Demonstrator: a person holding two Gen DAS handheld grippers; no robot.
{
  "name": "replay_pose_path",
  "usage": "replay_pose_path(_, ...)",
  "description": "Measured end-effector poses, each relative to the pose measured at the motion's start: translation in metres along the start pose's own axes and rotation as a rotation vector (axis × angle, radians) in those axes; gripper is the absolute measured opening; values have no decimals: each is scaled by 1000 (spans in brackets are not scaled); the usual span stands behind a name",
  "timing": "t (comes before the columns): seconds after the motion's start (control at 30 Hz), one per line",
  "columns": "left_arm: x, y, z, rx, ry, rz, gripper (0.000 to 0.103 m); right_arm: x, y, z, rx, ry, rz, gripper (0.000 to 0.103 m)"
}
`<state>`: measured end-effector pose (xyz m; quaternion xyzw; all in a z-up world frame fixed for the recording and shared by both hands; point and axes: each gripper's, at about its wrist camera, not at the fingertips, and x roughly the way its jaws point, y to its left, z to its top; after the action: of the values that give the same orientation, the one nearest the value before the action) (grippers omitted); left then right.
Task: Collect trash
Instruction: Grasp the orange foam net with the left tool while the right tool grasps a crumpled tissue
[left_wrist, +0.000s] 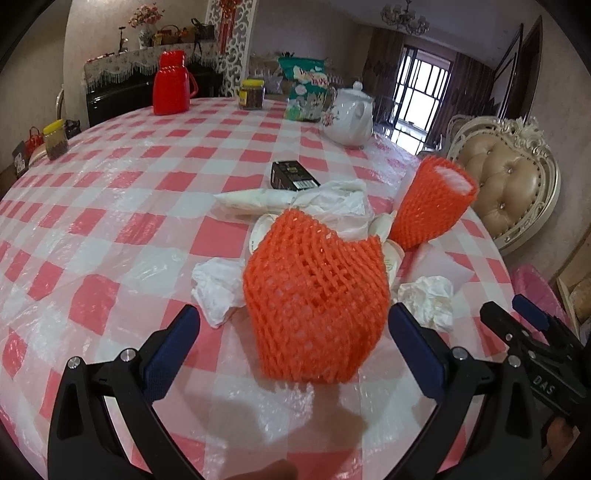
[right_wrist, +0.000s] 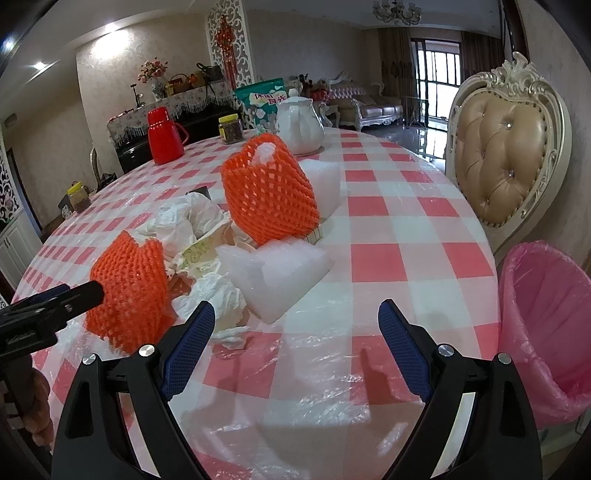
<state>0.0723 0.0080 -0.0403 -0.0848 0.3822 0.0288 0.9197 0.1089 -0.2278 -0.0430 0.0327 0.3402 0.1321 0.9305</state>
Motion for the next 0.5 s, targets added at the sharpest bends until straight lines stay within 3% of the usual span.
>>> replay_pose_path(0.2, 27, 1, 2, -3, 63, 5, 98, 7, -1, 4, -4, 22, 12, 85)
replay_pose_path(0.33, 34, 3, 2, -3, 76, -44, 77, 11, 4, 3, -17, 39, 28, 85)
replay_pose_path(0.43, 36, 3, 2, 1, 78, -68, 70, 14, 9, 1, -25, 50, 33, 85)
replay_pose_path(0.5, 34, 3, 1, -5, 78, -92, 59, 15, 13, 1, -31, 56, 37, 85)
